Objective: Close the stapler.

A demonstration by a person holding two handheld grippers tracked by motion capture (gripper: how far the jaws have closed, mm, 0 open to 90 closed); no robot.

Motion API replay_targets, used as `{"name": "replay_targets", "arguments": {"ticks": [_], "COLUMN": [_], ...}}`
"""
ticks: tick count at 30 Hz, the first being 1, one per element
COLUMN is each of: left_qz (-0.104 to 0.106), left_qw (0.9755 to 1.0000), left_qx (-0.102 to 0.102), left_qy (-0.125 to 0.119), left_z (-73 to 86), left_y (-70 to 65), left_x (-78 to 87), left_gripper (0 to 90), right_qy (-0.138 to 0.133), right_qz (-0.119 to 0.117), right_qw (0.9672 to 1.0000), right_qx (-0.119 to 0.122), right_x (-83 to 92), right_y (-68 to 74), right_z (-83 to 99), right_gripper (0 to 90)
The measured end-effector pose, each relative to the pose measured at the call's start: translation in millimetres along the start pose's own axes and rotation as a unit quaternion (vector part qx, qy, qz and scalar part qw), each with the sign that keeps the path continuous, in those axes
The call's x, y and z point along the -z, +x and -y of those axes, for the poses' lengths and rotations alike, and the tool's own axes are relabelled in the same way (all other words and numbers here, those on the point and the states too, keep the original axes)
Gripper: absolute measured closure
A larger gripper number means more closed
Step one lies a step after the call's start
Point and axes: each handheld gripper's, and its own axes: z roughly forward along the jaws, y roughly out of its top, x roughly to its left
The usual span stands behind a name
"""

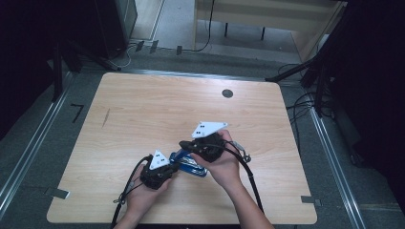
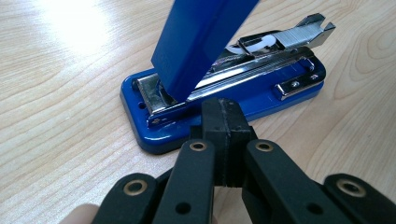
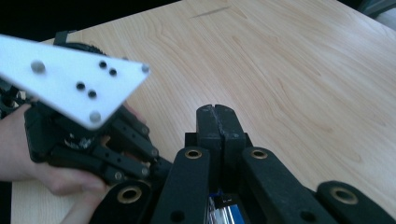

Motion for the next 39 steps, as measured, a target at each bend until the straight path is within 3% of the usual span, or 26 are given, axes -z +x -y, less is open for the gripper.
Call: {"name": "replay_targets", "arguments": {"ticks": [10, 20, 22, 28, 29, 31, 34, 36, 39], "left_qz": [0.001, 0.012, 0.012, 0.013, 0.012, 0.012, 0.01, 0.01, 0.01], "left_qw": [1.0, 0.9999, 0.9999, 0.9999, 0.9999, 0.9999, 0.9999, 0.9999, 0.9999], "left_qx": [-0.002, 0.001, 0.001, -0.001, -0.001, -0.003, -0.006, -0.006, -0.006], "left_qy": [0.0, -0.007, -0.006, -0.005, -0.005, -0.004, -0.002, -0.002, -0.002], "left_z": [0.1, 0.7, 0.7, 0.6, 0.6, 0.6, 0.6, 0.7, 0.8], "left_y": [-0.1, 1.3, 1.0, 1.1, 1.1, 0.7, -0.2, -0.4, -0.4], "left_x": [0.1, 1.7, 1.5, 1.5, 1.5, 1.3, 1.1, 0.8, 1.0], "left_gripper": [90.0, 90.0, 90.0, 90.0, 90.0, 90.0, 90.0, 90.0, 90.0], "right_qy": [-0.007, -0.001, -0.014, -0.03, -0.029, -0.013, -0.017, -0.006, -0.013], "right_qz": [0.016, 0.033, 0.03, 0.049, 0.055, 0.071, 0.076, 0.092, 0.106], "right_qw": [0.9994, 0.998, 0.9974, 0.996, 0.9952, 0.9952, 0.9942, 0.994, 0.9924], "right_qx": [-0.031, -0.054, -0.065, -0.069, -0.076, -0.066, -0.074, -0.059, -0.061], "right_x": [12.7, 10.0, 11.4, 17.3, 17.6, 15.4, 16.0, 14.2, 13.5], "right_y": [-5.5, -3.3, -2.7, 0.7, 2.9, 6.3, 9.1, 12.4, 16.6], "right_z": [41.7, 76.4, 80.6, 89.9, 92.1, 94.9, 96.6, 96.8, 98.3], "right_gripper": [90.0, 90.0, 90.0, 90.0, 90.0, 90.0, 90.0, 90.0, 90.0]}}
